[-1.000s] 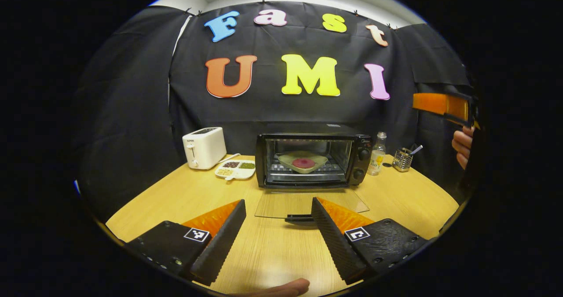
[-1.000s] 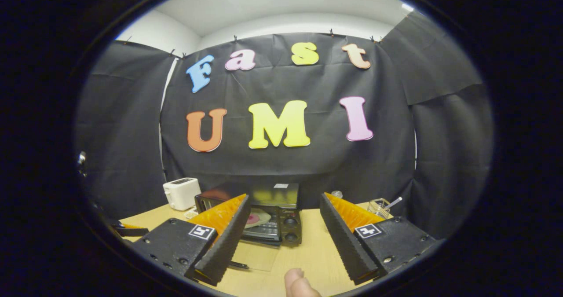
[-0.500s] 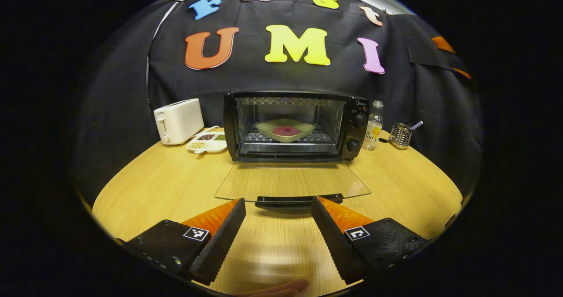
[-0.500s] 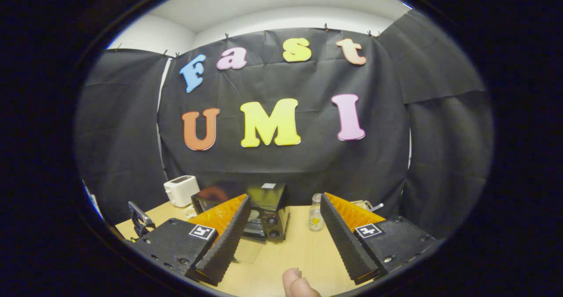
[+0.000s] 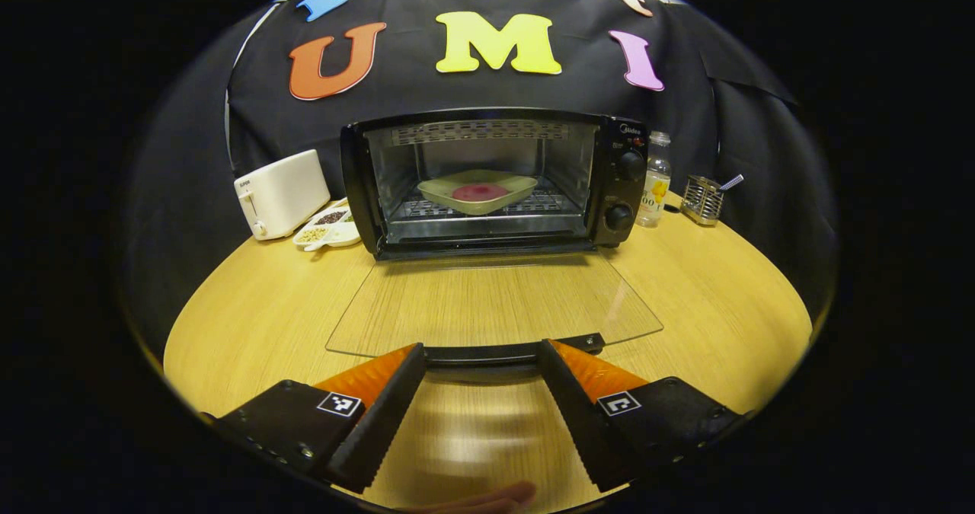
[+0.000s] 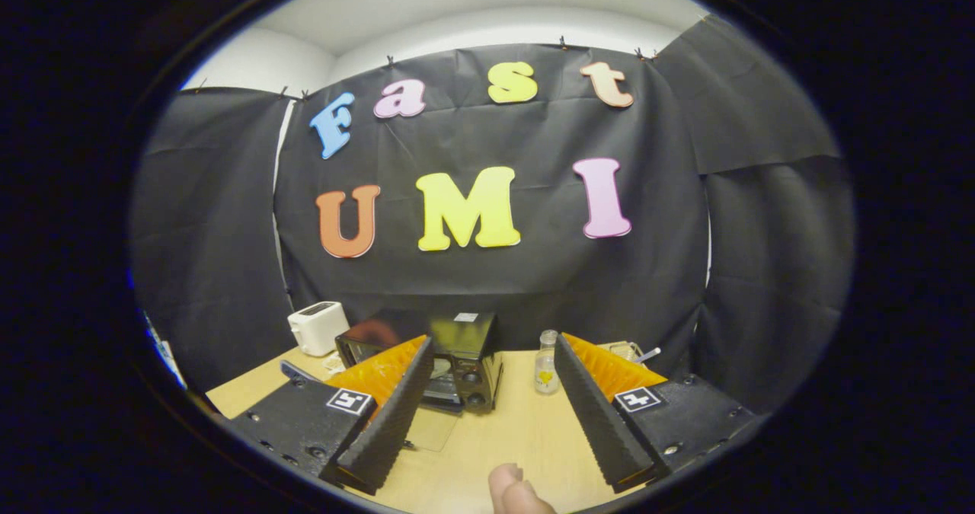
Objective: Open the electric oven with the left hand, put the food in, and close the electric oven.
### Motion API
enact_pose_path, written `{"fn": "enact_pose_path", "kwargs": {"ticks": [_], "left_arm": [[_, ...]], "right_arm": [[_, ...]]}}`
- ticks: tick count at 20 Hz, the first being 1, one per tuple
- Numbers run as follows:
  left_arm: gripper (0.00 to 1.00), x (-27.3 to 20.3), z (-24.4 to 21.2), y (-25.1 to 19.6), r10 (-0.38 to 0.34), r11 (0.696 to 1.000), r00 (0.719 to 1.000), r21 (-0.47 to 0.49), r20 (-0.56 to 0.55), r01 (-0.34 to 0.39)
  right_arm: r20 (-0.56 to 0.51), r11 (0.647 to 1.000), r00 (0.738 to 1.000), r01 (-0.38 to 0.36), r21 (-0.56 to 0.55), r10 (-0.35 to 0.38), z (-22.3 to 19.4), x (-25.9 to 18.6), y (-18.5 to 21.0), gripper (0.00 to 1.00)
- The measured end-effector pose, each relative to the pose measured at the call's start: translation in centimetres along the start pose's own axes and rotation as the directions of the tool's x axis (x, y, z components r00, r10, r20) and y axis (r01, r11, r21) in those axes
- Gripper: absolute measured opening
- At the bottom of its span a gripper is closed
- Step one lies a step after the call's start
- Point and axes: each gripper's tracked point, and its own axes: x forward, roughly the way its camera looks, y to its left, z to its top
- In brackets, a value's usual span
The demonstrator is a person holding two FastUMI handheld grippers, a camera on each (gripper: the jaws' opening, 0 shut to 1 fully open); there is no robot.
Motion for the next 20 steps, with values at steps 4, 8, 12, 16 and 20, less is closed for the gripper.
{"fn": "enact_pose_path", "kwargs": {"ticks": [4, 8, 12, 16, 20], "left_arm": [[0.96, 0.1, 0.6, 0.1, -0.002, 1.0, 1.0, -0.006, 0.001, 0.002], [0.97, -0.3, 0.0, 0.6, 0.024, 1.0, 0.999, -0.013, -0.023, -0.024], [0.97, -0.1, -0.8, 0.4, -0.002, 1.0, 0.999, -0.025, -0.042, 0.001], [0.96, -0.3, 0.4, -0.1, -0.004, 1.0, 1.0, 0.018, -0.013, 0.005], [0.96, -0.5, -0.8, -0.3, -0.02, 1.0, 0.998, -0.007, -0.057, 0.019]], "right_arm": [[0.01, 1.0, 1.0, 0.014, 0.005, -0.014, 0.4, -0.2, -0.7, 0.96], [0.002, 1.0, 1.0, 0.023, -0.005, -0.023, 0.4, -0.7, -1.0, 0.96], [0.003, 1.0, 1.0, 0.029, -0.007, -0.029, 0.3, -1.2, -1.4, 0.96], [-0.008, 1.0, 1.0, 0.024, 0.018, -0.023, -0.3, -1.1, -1.5, 0.96], [-0.009, 0.999, 1.0, 0.022, 0.025, -0.022, -0.5, -1.2, -1.9, 0.96]]}}
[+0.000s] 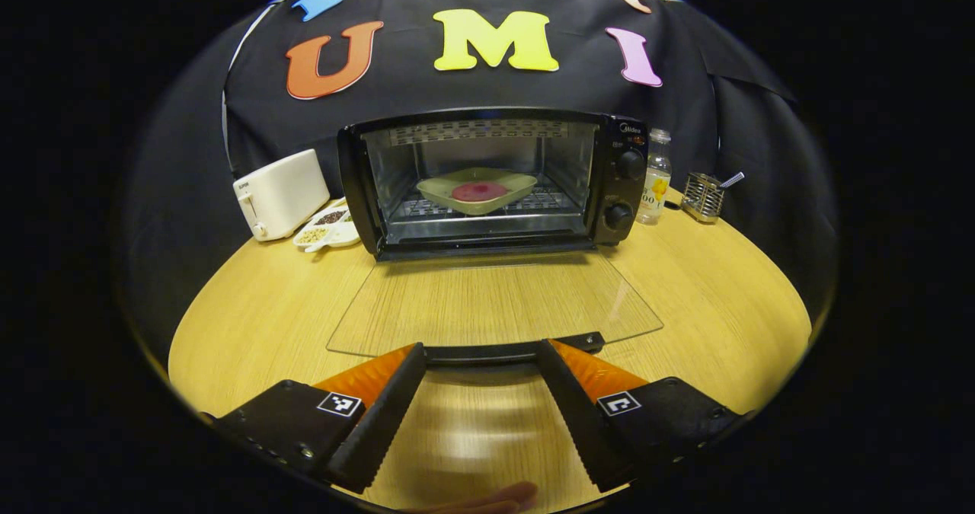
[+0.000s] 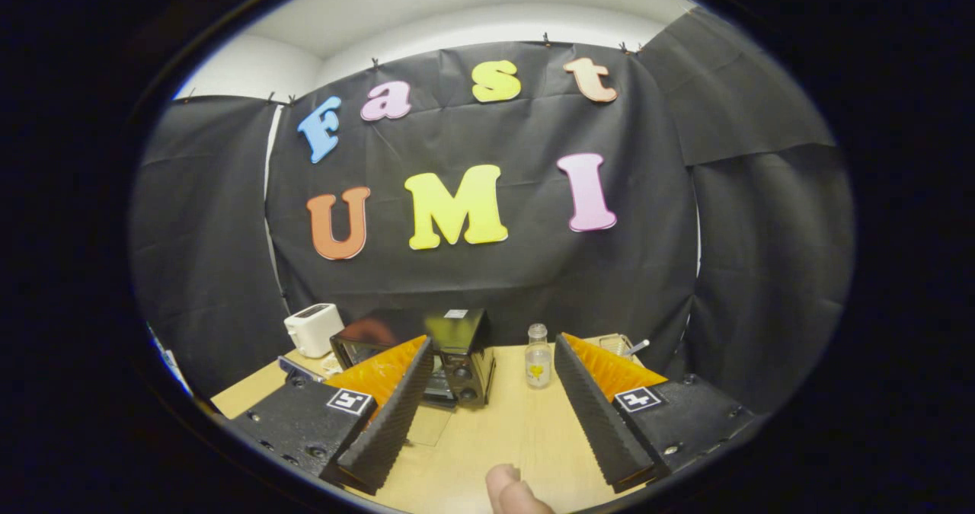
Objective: Open the electric oven with the left hand, put the food in, and close the electric oven.
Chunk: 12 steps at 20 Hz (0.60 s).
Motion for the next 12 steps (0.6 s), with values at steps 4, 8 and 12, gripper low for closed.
{"fn": "enact_pose_path", "kwargs": {"ticks": [4, 8, 12], "left_arm": [[0.96, 0.2, -0.1, -0.3, 0.009, 1.0, 1.0, 0.027, -0.007, -0.008], [0.97, 0.3, 1.6, -0.7, 0.001, 1.0, 0.999, 0.02, 0.044, -0.002], [0.97, -0.6, 1.5, -0.3, 0.029, 0.999, 0.999, 0.017, 0.036, -0.03]], "right_arm": [[0.001, 1.0, 1.0, -0.007, 0.001, 0.007, 0.0, -0.1, 0.0, 0.96], [-0.001, 1.0, 1.0, -0.021, -0.004, 0.021, -0.1, -0.3, 0.2, 0.96], [0.013, 1.0, 1.0, -0.014, -0.01, 0.014, 0.3, -0.7, 0.0, 0.96]]}}
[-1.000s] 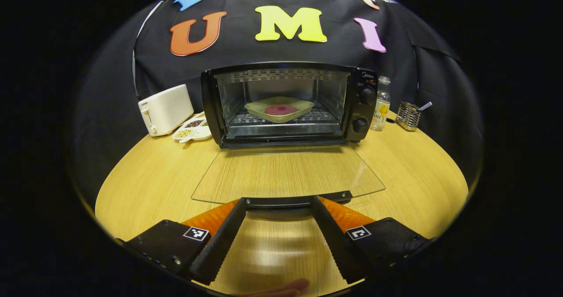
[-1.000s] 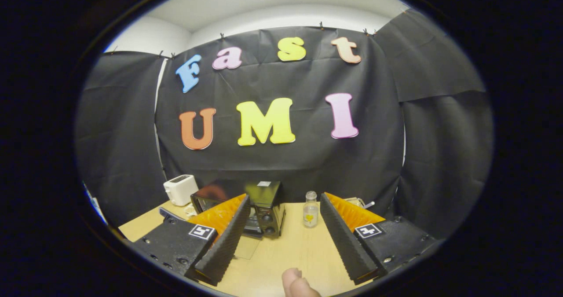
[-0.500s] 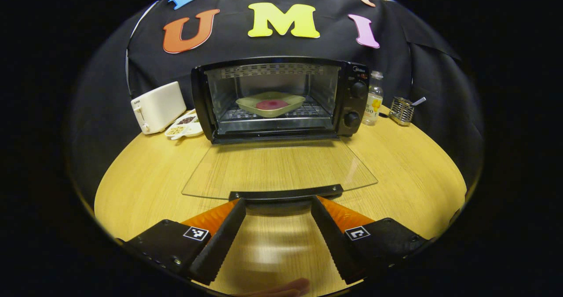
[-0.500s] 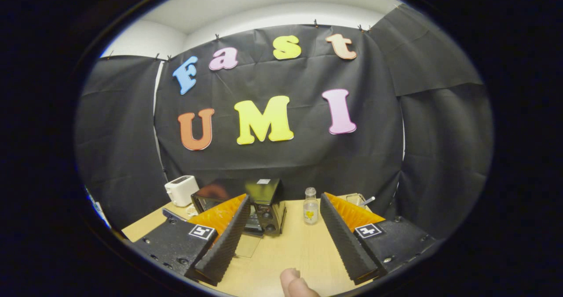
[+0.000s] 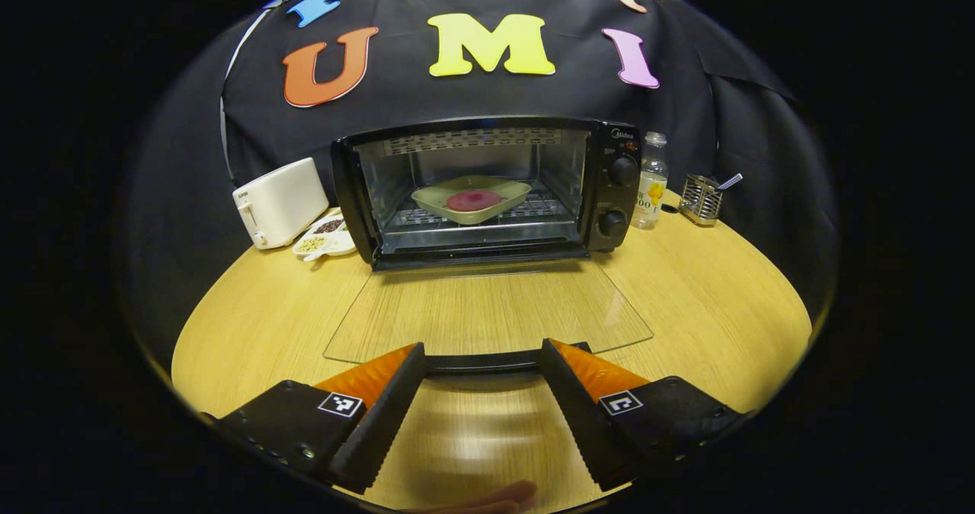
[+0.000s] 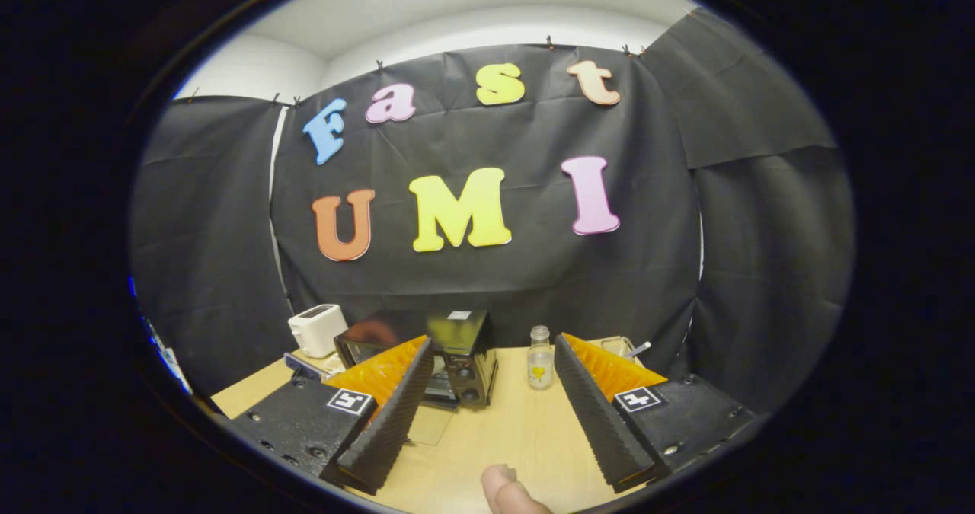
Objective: Open the electric oven with the left hand, put the food in, and close the electric oven.
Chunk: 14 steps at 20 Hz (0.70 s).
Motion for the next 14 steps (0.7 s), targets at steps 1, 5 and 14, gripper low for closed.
{"fn": "enact_pose_path", "kwargs": {"ticks": [1, 5, 14], "left_arm": [[0.97, -0.3, 0.0, -0.4, -0.013, 1.0, 1.0, -0.004, 0.003, 0.013], [0.96, -0.7, -1.5, -1.1, -0.033, 0.999, 0.999, 0.004, -0.035, 0.033], [0.98, 1.5, -4.2, -1.2, -0.048, 0.997, 0.988, -0.06, -0.149, 0.039]], "right_arm": [[0.001, 1.0, 1.0, -0.001, -0.001, 0.001, -0.1, 0.0, 0.1, 0.96], [-0.014, 1.0, 1.0, -0.009, 0.008, 0.01, -0.7, 0.3, 0.2, 0.96], [-0.023, 1.0, 1.0, 0.002, 0.002, -0.002, -1.2, -0.4, -0.3, 0.96]]}}
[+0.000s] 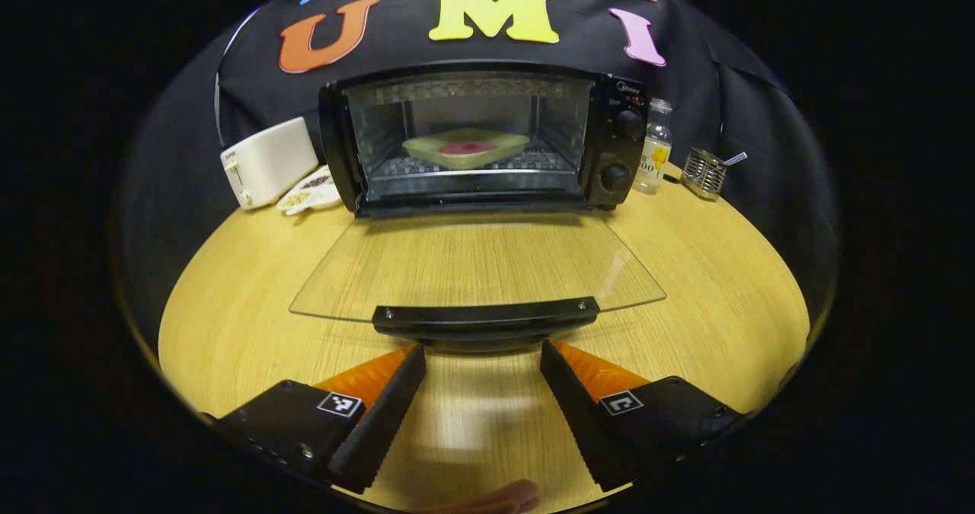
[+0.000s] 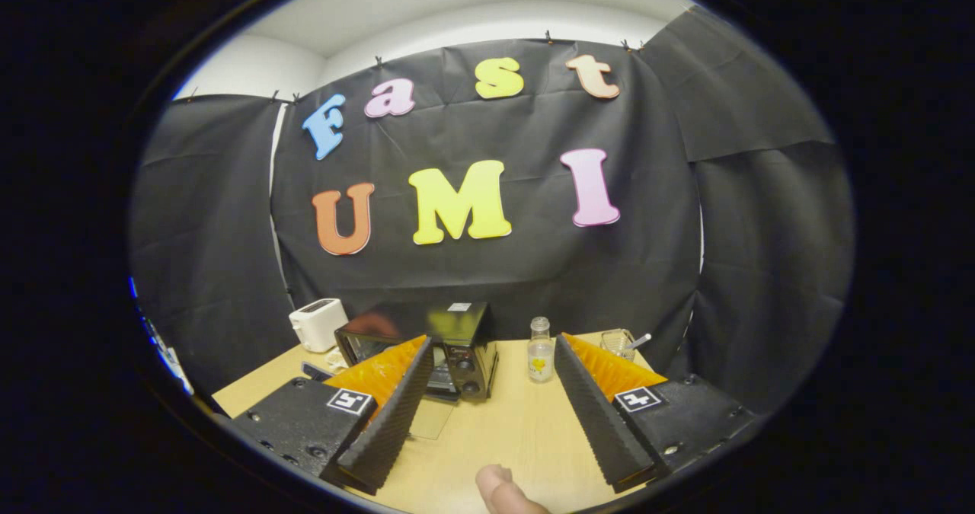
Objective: Open the electric oven with the left hand, put the food in, and close the electric oven.
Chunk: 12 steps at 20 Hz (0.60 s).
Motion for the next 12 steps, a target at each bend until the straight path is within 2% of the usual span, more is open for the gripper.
{"fn": "enact_pose_path", "kwargs": {"ticks": [6, 7, 8, 12], "left_arm": [[0.99, -0.9, 1.4, 0.4, 0.02, 1.0, 0.999, 0.019, 0.048, -0.021], [0.98, -1.0, 1.7, 0.4, 0.017, 1.0, 0.998, 0.021, 0.054, -0.018], [0.98, -1.1, 1.9, 0.2, 0.012, 1.0, 0.998, 0.02, 0.059, -0.013], [0.98, -1.1, 2.3, 0.3, 0.005, 1.0, 0.999, -0.001, 0.038, -0.005]], "right_arm": [[0.007, 1.0, 1.0, 0.007, -0.004, -0.007, -0.1, -0.8, -0.3, 0.96], [0.006, 1.0, 1.0, 0.006, -0.002, -0.006, -0.1, -1.0, -0.2, 1.0], [0.006, 1.0, 1.0, 0.006, -0.001, -0.006, -0.2, -1.0, -0.2, 0.96], [0.011, 1.0, 1.0, 0.014, 0.0, -0.014, 0.0, -1.4, -0.4, 0.96]]}}
